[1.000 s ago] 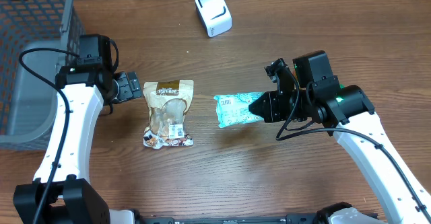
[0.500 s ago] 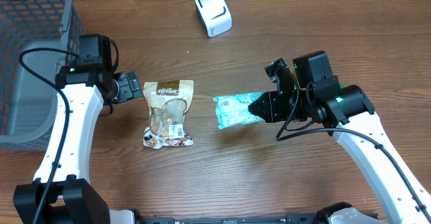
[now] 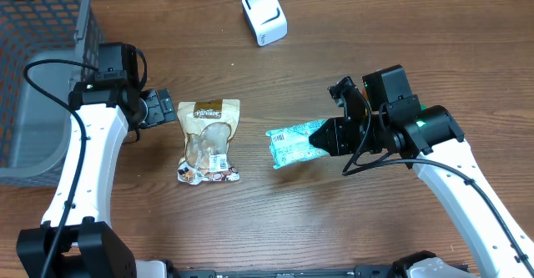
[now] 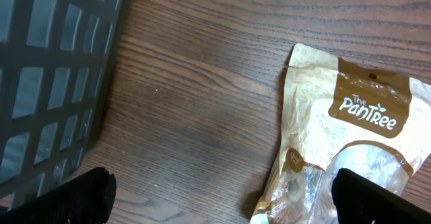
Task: Scan the item barcode
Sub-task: 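Lift the teal tissue pack off the table with the right gripper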
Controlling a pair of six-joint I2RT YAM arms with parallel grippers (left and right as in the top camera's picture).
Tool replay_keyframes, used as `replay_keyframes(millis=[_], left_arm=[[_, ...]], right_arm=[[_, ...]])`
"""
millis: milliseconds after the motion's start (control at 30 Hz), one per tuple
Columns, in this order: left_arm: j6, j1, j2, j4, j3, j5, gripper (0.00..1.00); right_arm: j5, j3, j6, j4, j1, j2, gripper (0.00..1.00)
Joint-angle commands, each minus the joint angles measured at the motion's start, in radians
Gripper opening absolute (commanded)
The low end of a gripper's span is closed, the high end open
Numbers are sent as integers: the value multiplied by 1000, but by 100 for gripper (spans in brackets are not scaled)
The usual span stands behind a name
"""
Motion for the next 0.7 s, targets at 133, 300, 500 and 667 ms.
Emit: replay_keyframes(millis=[133,300,500,667], left_arm=[[11,0,-7,0,14,-13,100],[11,0,-7,0,14,-13,100],[11,0,-7,0,14,-13,99],[11,0,-7,0,14,-13,100]], right_arm=[[-19,28,-8,-14,-1,-19,10],[-19,28,-8,-12,-1,-19,4],[-20,28,-8,-6,-1,-19,4],[-20,28,-8,-11,-1,-19,4]])
